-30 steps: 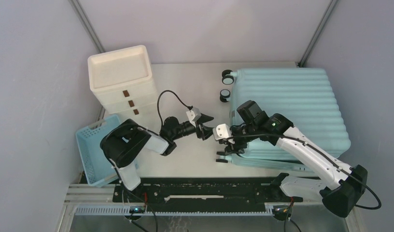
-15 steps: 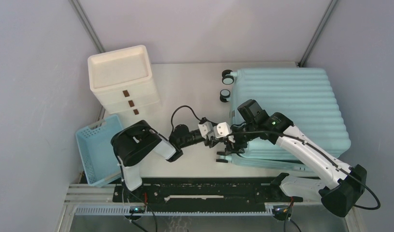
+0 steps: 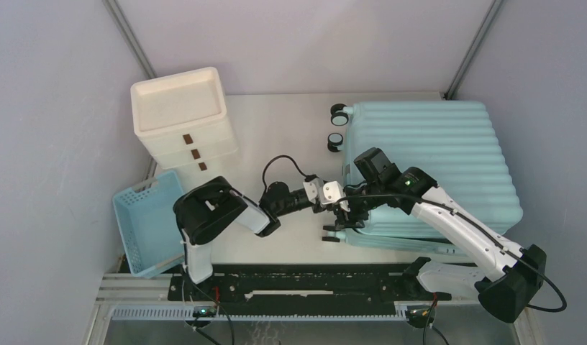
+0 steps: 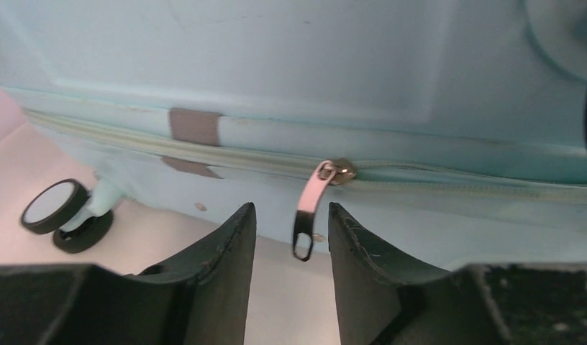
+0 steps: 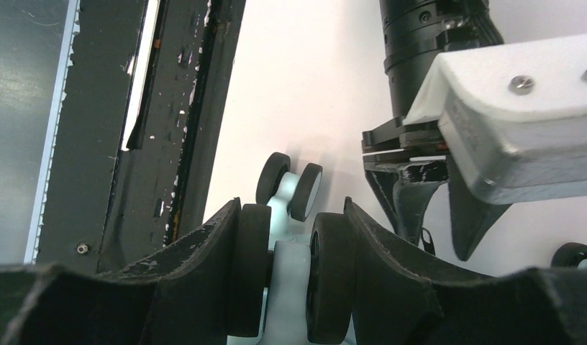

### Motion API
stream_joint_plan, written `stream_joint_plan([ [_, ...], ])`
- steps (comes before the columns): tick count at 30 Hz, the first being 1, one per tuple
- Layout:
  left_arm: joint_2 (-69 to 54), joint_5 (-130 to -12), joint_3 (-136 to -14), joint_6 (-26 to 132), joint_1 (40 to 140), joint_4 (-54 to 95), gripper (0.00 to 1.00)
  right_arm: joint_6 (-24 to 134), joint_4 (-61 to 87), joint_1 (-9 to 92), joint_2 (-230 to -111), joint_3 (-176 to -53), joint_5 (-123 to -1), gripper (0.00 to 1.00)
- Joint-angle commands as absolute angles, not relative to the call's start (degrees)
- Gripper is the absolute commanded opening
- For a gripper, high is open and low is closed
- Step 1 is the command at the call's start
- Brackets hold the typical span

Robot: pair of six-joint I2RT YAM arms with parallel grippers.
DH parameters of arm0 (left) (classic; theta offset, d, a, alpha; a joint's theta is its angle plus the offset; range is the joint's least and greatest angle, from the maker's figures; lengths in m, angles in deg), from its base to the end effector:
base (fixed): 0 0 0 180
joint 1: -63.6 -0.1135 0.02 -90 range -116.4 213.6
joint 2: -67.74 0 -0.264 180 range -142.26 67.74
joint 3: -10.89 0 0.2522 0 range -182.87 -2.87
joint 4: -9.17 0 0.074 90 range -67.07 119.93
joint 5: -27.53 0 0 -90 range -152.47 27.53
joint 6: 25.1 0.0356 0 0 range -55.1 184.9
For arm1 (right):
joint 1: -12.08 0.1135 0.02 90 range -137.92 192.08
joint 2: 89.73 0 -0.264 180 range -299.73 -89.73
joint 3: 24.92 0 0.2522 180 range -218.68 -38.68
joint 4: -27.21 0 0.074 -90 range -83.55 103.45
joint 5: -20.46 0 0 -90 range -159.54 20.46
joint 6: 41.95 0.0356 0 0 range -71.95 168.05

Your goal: Open, take out, and arrange the luggage

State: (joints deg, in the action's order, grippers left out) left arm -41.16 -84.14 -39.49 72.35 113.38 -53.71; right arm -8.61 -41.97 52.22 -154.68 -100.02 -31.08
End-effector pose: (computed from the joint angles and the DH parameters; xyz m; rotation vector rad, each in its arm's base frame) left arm 0.2121 -0.2711 0.1563 1.0111 1.1929 -0.8701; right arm 0.1454 0.1516 0.3098 -1.9660 1.4326 0.7395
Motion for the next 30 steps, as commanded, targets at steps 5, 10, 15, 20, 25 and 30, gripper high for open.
stream_joint_plan([
  [5,-43.12,-88.09,-44.04,70.92,114.50,-56.44,0.25,-14.61,-39.88,52.16,-155.84,-99.08,-26.64,0.00],
  [10,-42.26,-85.34,-44.26,70.10,114.04,-54.05,0.00,-14.61,-39.99,52.21,-155.19,-99.15,-27.04,0.00],
  [15,-40.75,-83.06,-44.51,64.65,111.36,-51.54,0.00,-14.20,-39.35,52.45,-153.51,-99.12,-28.34,0.00],
  [20,-40.02,-82.49,-46.49,59.77,108.10,-48.20,0.00,-13.77,-38.83,52.68,-152.58,-99.11,-29.68,0.00],
  [25,-39.52,-81.79,-49.85,57.83,106.48,-43.16,0.00,-13.99,-39.23,52.83,-152.53,-99.14,-30.16,0.00],
  [30,-38.09,-82.46,-48.70,57.86,106.07,-44.32,0.00,-12.18,-38.17,53.64,-152.17,-99.12,-33.65,0.00],
])
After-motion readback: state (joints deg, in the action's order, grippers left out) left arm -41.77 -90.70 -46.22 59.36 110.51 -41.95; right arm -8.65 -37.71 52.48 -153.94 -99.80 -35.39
